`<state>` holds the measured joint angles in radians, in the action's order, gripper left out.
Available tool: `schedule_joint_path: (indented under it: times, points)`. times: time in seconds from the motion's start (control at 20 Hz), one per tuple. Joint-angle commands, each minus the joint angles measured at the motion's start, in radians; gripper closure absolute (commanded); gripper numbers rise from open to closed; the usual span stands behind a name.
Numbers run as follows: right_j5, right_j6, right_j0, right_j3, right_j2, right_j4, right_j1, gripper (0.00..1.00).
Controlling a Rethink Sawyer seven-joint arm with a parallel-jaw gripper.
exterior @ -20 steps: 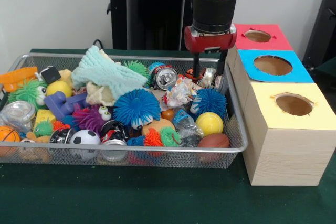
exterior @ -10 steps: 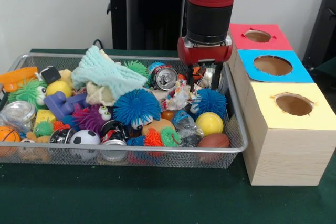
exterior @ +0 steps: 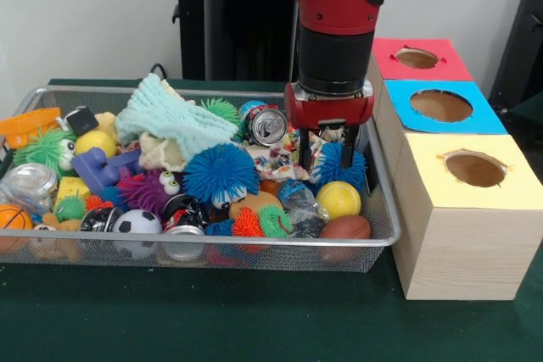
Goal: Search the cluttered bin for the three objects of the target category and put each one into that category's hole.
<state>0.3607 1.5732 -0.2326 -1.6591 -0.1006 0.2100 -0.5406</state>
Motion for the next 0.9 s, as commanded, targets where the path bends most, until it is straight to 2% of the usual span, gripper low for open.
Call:
schedule_joint_path:
  times: [0.05,0.9]
  points:
    - [0.032,0.085,-0.037,0.117,-0.046,-0.018,0.067,0.00]
    - [0.069,0.024,-0.071,0.178,-0.055,0.019,0.064,0.00]
